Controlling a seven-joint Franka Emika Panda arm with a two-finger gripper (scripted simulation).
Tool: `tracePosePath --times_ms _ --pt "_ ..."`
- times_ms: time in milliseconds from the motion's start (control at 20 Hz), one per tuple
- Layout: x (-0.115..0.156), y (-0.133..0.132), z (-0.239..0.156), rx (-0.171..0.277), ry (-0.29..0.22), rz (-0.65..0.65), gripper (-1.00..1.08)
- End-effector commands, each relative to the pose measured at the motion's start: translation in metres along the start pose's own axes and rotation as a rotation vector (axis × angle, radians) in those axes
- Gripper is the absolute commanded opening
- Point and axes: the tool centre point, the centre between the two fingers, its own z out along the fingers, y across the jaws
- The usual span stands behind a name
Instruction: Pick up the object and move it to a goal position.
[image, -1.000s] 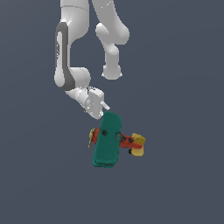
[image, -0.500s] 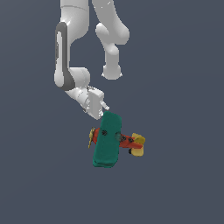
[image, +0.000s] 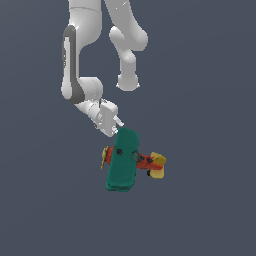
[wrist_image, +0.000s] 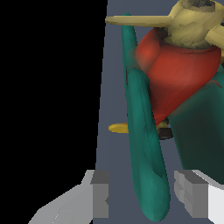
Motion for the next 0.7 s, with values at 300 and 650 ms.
tracePosePath --times_ms 300,650 --pt "0.009 0.005 -0.006 0.019 0.062 -0.009 0.28" --pt "0.015 0.009 -0.011 0.03 0.104 -0.015 0.28"
